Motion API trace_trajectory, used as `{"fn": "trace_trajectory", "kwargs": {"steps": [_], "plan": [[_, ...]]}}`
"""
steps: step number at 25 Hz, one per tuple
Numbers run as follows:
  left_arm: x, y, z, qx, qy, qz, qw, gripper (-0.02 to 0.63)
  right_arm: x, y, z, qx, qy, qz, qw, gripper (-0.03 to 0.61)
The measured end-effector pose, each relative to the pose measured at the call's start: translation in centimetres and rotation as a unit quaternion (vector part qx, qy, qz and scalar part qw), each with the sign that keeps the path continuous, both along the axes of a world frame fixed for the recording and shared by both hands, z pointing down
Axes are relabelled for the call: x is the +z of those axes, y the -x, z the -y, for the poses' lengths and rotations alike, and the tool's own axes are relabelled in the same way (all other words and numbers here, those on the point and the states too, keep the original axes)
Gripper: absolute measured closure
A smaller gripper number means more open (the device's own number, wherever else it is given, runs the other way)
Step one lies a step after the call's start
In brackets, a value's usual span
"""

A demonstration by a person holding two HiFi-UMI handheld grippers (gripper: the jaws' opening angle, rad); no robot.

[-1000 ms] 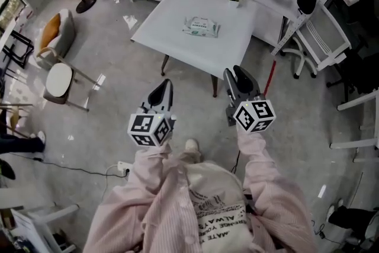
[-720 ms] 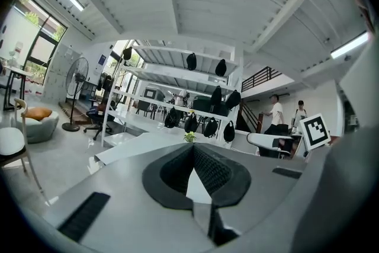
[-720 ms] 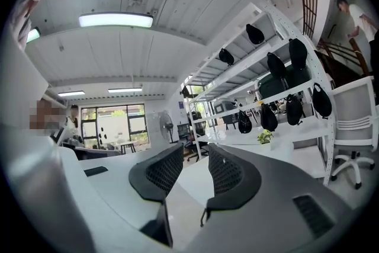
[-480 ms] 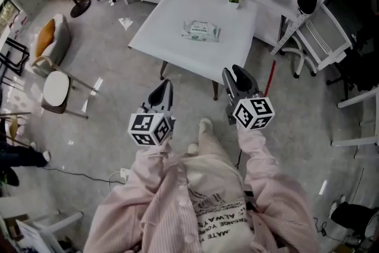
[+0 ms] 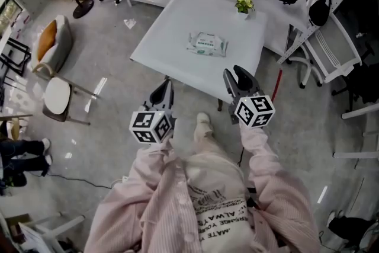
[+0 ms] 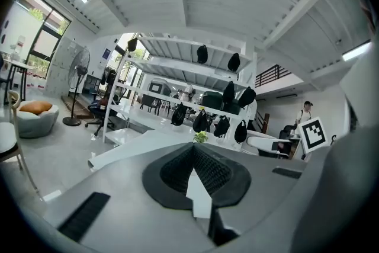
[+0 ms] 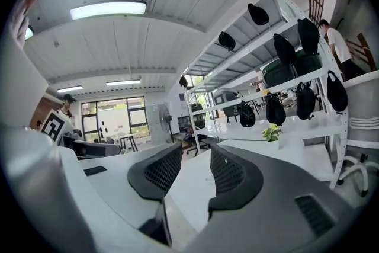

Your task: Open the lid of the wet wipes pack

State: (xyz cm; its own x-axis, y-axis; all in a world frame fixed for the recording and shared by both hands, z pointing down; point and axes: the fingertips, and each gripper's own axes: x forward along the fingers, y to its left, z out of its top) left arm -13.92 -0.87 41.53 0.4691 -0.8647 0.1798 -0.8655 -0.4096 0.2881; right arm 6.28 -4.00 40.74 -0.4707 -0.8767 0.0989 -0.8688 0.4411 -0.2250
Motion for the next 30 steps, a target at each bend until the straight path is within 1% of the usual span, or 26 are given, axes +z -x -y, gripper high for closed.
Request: {"fn": "trace_trajectory", "kwargs": {"steps": [8,16,24,30], "plan": [[1.5,-1.5,8.1,0.0,0.031,-0.001,0.9995,0.614,1.8,-0.5,9.2,-0.02,0.03,-0.021,0.999,0.459],[4.0,-2.2,14.3,-0.012,0.066,-0.001,0.9978,0.614,4.6,0.0,16.3,-0.055,0.057,-0.037,0.996,0.459],[6.7,-2.8,18.7,-0.02,0.097,-0.001,0.995,0.614,7.5,0.5,21.5,-0.09,0.083,-0.056,0.991,0.459],[8.7,-3.1,21.0,-0.023,0.123,-0.004,0.9921,0.614,9.6,1.6,23.7,-0.126,0.101,-0.08,0.984,0.459]]}}
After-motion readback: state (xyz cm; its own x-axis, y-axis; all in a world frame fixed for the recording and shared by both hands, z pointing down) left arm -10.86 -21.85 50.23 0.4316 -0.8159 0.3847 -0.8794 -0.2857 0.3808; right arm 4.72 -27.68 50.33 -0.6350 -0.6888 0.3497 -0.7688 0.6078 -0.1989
